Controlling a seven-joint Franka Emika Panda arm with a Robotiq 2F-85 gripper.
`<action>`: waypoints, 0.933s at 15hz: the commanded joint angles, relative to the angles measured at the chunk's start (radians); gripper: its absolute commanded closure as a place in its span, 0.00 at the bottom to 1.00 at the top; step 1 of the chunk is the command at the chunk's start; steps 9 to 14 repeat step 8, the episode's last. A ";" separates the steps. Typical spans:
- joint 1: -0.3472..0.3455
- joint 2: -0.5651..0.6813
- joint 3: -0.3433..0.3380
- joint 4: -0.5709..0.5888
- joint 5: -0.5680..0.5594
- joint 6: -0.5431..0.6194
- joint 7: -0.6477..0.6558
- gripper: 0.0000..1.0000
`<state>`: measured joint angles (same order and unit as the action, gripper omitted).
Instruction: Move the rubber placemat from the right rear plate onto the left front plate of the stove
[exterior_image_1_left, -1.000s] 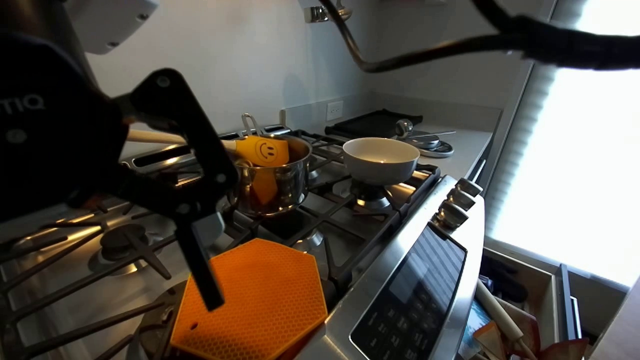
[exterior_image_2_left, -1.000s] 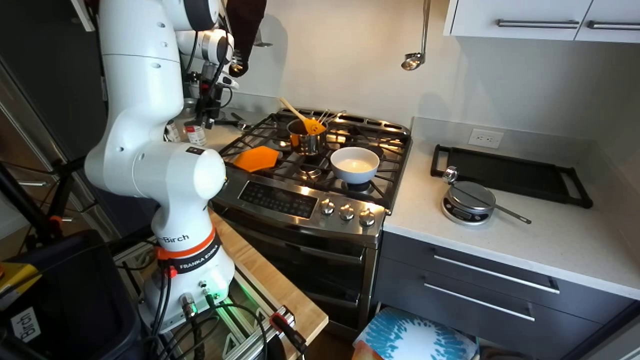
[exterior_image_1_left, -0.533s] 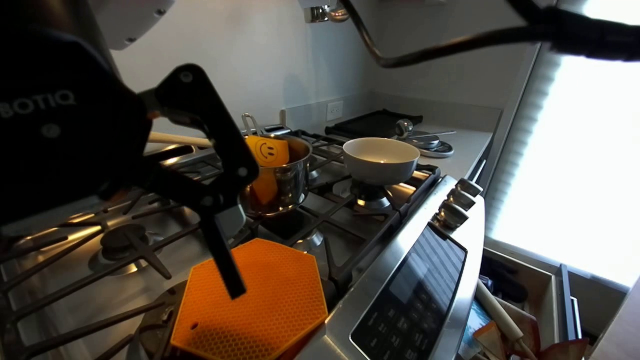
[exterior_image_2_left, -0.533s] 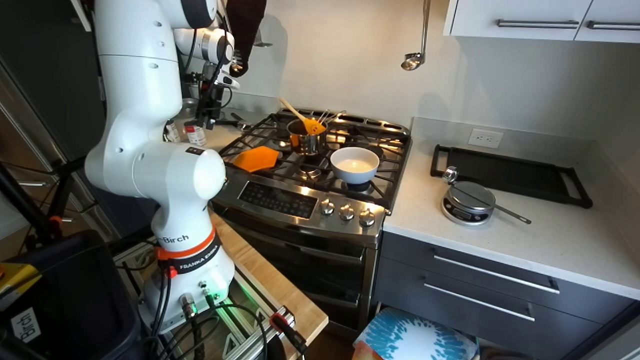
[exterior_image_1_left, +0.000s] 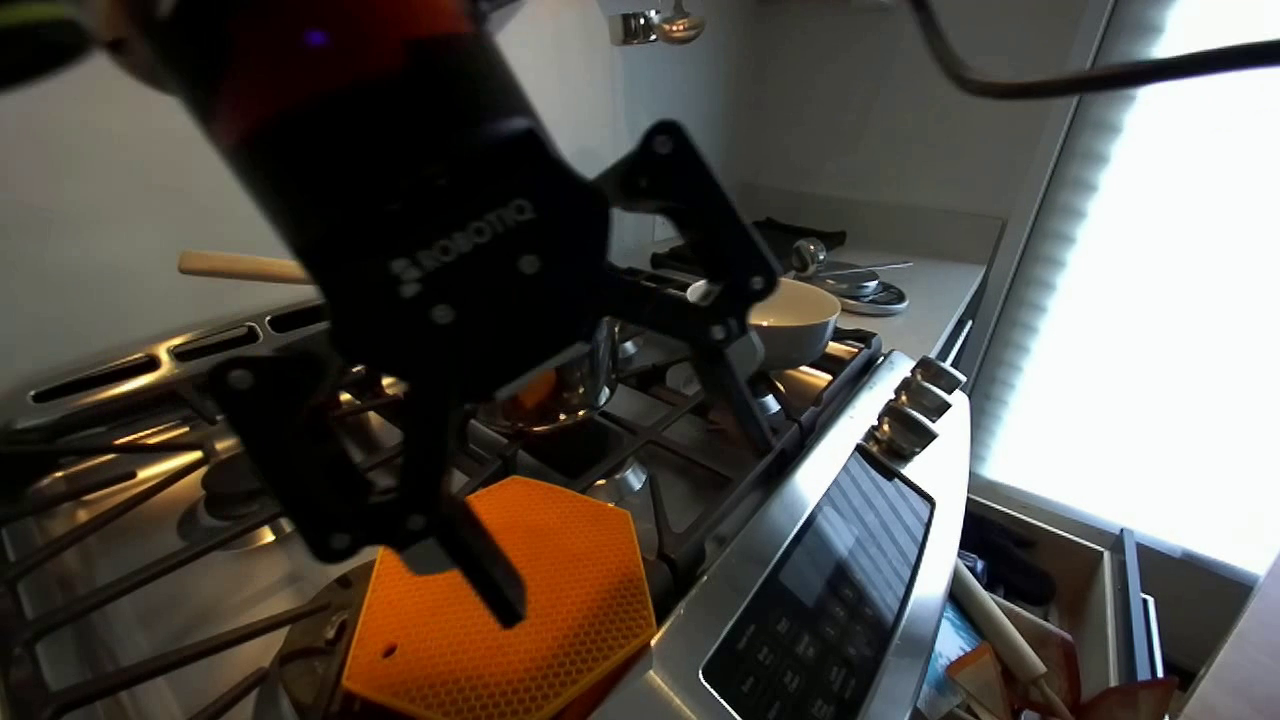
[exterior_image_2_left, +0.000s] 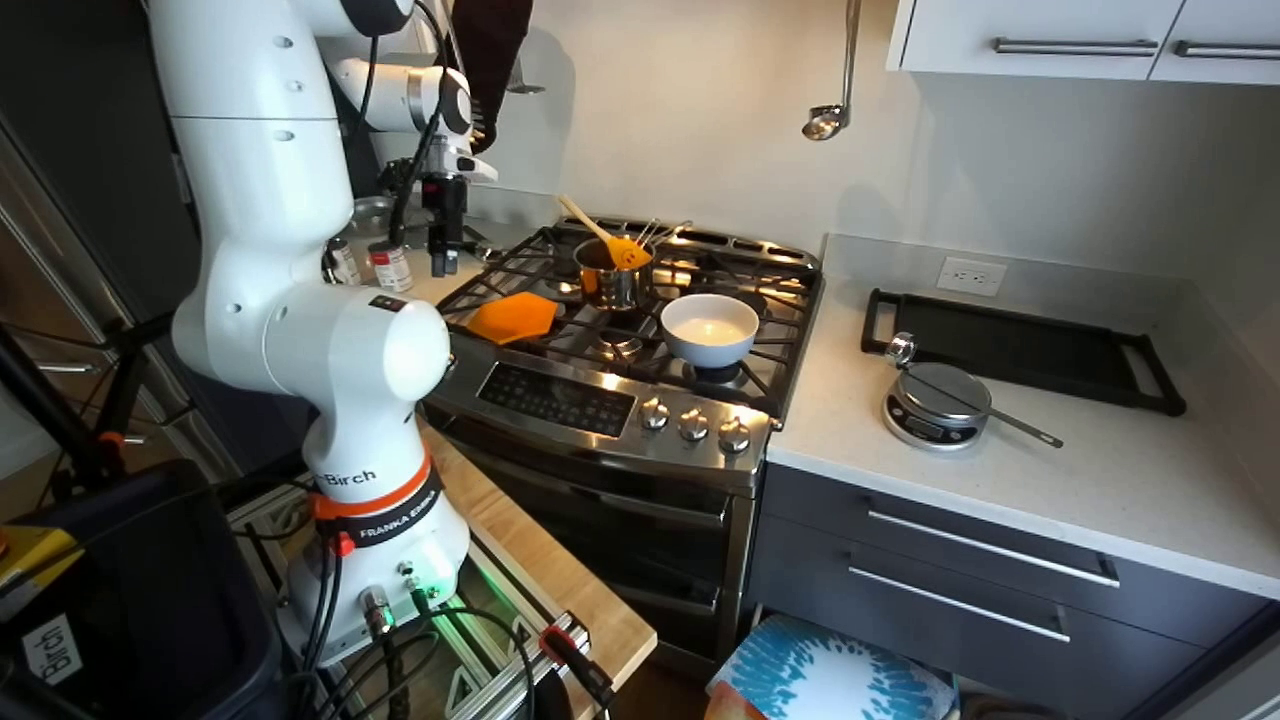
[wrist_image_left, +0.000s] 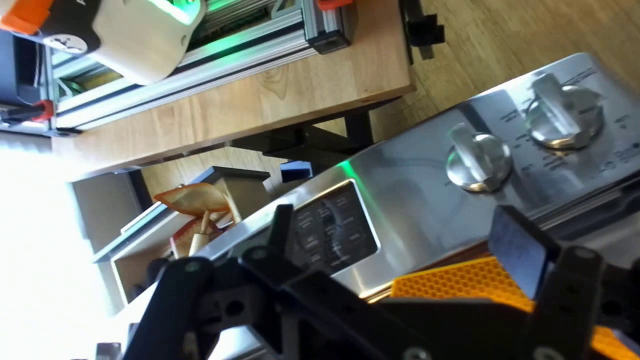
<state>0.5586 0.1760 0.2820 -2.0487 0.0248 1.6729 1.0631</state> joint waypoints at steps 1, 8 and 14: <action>-0.048 -0.221 0.028 -0.245 0.028 0.066 0.149 0.00; -0.116 -0.384 0.100 -0.404 0.108 0.042 0.292 0.00; -0.116 -0.384 0.100 -0.404 0.108 0.042 0.292 0.00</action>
